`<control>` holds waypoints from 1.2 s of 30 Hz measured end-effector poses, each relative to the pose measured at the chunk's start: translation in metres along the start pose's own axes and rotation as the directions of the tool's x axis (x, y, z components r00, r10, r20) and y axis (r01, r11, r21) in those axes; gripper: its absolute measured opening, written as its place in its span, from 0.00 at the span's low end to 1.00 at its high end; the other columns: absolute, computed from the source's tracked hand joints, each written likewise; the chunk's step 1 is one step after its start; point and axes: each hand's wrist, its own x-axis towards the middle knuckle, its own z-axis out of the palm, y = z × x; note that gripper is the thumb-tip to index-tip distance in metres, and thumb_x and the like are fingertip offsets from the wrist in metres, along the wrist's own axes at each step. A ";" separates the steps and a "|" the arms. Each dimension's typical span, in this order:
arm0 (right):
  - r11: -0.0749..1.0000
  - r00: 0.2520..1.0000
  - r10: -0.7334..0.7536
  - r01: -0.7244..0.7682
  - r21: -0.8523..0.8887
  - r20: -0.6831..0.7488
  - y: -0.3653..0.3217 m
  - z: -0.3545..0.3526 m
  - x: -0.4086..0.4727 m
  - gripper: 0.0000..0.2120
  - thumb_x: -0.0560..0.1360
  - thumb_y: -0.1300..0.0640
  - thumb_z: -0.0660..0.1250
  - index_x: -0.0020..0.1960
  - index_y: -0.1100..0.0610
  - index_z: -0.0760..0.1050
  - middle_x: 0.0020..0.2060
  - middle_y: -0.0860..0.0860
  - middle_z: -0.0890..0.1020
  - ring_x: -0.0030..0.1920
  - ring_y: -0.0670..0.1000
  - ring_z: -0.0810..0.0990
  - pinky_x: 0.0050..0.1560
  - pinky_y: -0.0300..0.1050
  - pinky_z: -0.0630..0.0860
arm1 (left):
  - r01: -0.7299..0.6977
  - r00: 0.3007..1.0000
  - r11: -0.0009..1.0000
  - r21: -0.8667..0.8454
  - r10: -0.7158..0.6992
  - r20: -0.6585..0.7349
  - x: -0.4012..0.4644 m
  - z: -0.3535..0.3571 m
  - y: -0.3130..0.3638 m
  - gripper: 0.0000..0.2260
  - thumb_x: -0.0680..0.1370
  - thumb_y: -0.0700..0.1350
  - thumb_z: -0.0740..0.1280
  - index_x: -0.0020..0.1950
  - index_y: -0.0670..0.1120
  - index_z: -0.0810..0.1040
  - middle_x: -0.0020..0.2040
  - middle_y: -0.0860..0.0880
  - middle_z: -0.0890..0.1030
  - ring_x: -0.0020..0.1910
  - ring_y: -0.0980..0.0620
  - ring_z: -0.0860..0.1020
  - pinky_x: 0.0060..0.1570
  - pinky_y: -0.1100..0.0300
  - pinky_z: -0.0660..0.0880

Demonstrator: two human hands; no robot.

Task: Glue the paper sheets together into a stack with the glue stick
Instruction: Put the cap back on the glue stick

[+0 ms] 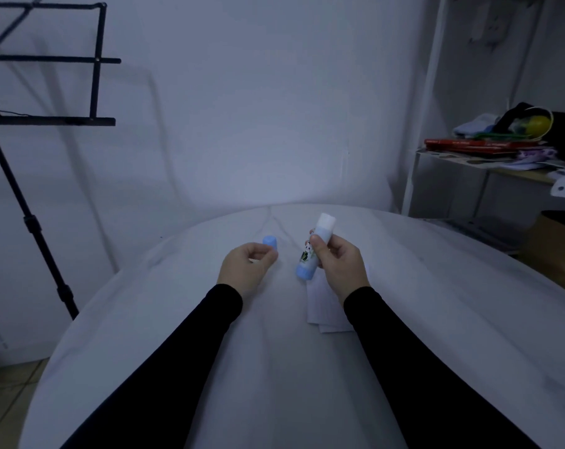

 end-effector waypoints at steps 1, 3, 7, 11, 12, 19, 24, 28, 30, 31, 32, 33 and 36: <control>0.998 1.000 -0.010 0.009 -0.057 -0.010 0.002 0.000 0.000 0.06 0.75 0.54 0.67 0.40 0.49 0.79 0.37 0.52 0.80 0.39 0.48 0.76 0.46 0.49 0.75 | -0.005 0.998 0.995 0.101 0.011 -0.055 0.005 0.002 -0.004 0.06 0.75 0.46 0.71 0.50 0.47 0.81 0.42 0.53 0.79 0.34 0.58 0.72 0.35 0.70 0.67; 0.995 1.000 -0.014 0.013 -0.103 -0.008 0.005 0.002 0.000 0.05 0.75 0.52 0.68 0.40 0.49 0.78 0.36 0.52 0.79 0.37 0.47 0.75 0.43 0.44 0.73 | -0.021 0.996 0.972 0.233 0.041 -0.085 0.015 0.007 -0.011 0.11 0.74 0.46 0.71 0.56 0.46 0.79 0.49 0.50 0.79 0.43 0.53 0.75 0.44 0.67 0.66; 0.992 0.999 -0.018 0.023 -0.123 0.043 0.008 0.004 -0.001 0.07 0.75 0.51 0.68 0.41 0.53 0.78 0.34 0.50 0.78 0.34 0.45 0.73 0.41 0.41 0.72 | -0.084 0.990 0.944 0.320 0.114 -0.077 0.039 0.019 -0.019 0.19 0.74 0.47 0.70 0.64 0.46 0.75 0.59 0.45 0.76 0.59 0.47 0.74 0.56 0.62 0.65; 0.996 0.998 0.010 -0.004 -0.092 0.067 0.014 0.002 0.001 0.08 0.75 0.51 0.68 0.39 0.52 0.78 0.35 0.51 0.78 0.35 0.45 0.74 0.42 0.43 0.73 | -0.052 0.997 0.930 0.364 0.068 -0.030 0.061 0.028 -0.020 0.22 0.74 0.48 0.70 0.67 0.46 0.74 0.63 0.43 0.76 0.61 0.44 0.73 0.62 0.57 0.66; 0.997 0.998 0.019 -0.014 -0.078 0.067 0.016 0.001 0.001 0.07 0.75 0.51 0.68 0.39 0.51 0.78 0.36 0.51 0.79 0.36 0.45 0.75 0.43 0.44 0.73 | -0.047 0.998 0.927 0.372 0.059 -0.023 0.065 0.029 -0.020 0.22 0.74 0.49 0.70 0.67 0.46 0.74 0.63 0.43 0.76 0.61 0.44 0.74 0.62 0.57 0.67; 0.998 0.997 0.049 -0.046 -0.051 0.059 0.022 -0.001 0.003 0.08 0.74 0.51 0.68 0.39 0.52 0.78 0.35 0.50 0.79 0.35 0.45 0.75 0.41 0.42 0.72 | -0.011 0.999 0.949 0.315 0.026 -0.044 0.070 0.033 -0.025 0.15 0.75 0.46 0.69 0.61 0.45 0.80 0.59 0.46 0.81 0.57 0.48 0.78 0.56 0.66 0.68; 0.996 0.998 0.021 -0.015 -0.091 0.058 0.019 -0.001 0.004 0.07 0.74 0.51 0.68 0.38 0.52 0.78 0.34 0.49 0.78 0.34 0.45 0.73 0.41 0.42 0.71 | -0.050 0.990 0.997 0.062 0.058 -0.125 0.056 0.023 -0.007 0.15 0.75 0.46 0.70 0.61 0.47 0.80 0.52 0.50 0.82 0.42 0.56 0.77 0.44 0.73 0.66; 0.986 0.996 -0.007 0.021 -0.168 0.085 0.016 0.002 0.001 0.06 0.74 0.50 0.68 0.42 0.52 0.79 0.33 0.49 0.78 0.33 0.46 0.73 0.40 0.40 0.71 | -0.206 0.973 0.955 -0.215 0.178 -0.143 0.039 0.010 0.022 0.10 0.75 0.49 0.70 0.56 0.56 0.81 0.51 0.51 0.84 0.48 0.54 0.81 0.56 0.51 0.77; 0.981 0.995 -0.013 0.032 -0.193 0.102 0.014 0.003 -0.002 0.05 0.74 0.50 0.68 0.42 0.50 0.79 0.32 0.51 0.78 0.32 0.46 0.73 0.39 0.42 0.71 | -0.273 0.960 0.924 -0.269 0.242 -0.145 0.026 0.006 0.037 0.08 0.77 0.46 0.69 0.54 0.56 0.81 0.49 0.50 0.84 0.46 0.54 0.80 0.55 0.48 0.78; 0.979 0.994 -0.017 0.039 -0.202 0.110 0.013 0.004 -0.004 0.06 0.74 0.50 0.69 0.42 0.51 0.79 0.31 0.52 0.77 0.31 0.46 0.71 0.37 0.42 0.70 | -0.300 0.952 0.915 -0.268 0.273 -0.135 0.020 0.006 0.043 0.08 0.77 0.45 0.69 0.54 0.55 0.81 0.48 0.49 0.84 0.44 0.55 0.80 0.54 0.48 0.78; 0.977 0.993 -0.019 0.044 -0.209 0.119 0.012 0.005 -0.005 0.07 0.74 0.49 0.69 0.42 0.53 0.79 0.30 0.52 0.76 0.31 0.46 0.70 0.37 0.42 0.69 | -0.318 0.948 0.910 -0.265 0.297 -0.117 0.015 0.006 0.048 0.08 0.77 0.45 0.68 0.54 0.55 0.81 0.48 0.49 0.84 0.43 0.55 0.80 0.53 0.50 0.79; 0.976 0.991 -0.021 0.049 -0.214 0.130 0.011 0.006 -0.006 0.10 0.74 0.49 0.69 0.43 0.56 0.80 0.30 0.53 0.74 0.30 0.46 0.69 0.36 0.42 0.68 | -0.324 0.946 0.910 -0.257 0.309 -0.101 0.009 0.007 0.052 0.08 0.77 0.45 0.69 0.54 0.55 0.81 0.47 0.50 0.83 0.42 0.55 0.80 0.52 0.53 0.79; 0.972 0.984 -0.025 0.065 -0.227 0.176 0.007 0.009 -0.011 0.14 0.74 0.49 0.69 0.45 0.61 0.79 0.29 0.54 0.73 0.29 0.46 0.67 0.34 0.41 0.66 | -0.323 0.946 0.917 -0.233 0.310 -0.090 -0.002 0.010 0.055 0.09 0.77 0.44 0.68 0.55 0.55 0.81 0.47 0.53 0.82 0.43 0.59 0.79 0.48 0.64 0.76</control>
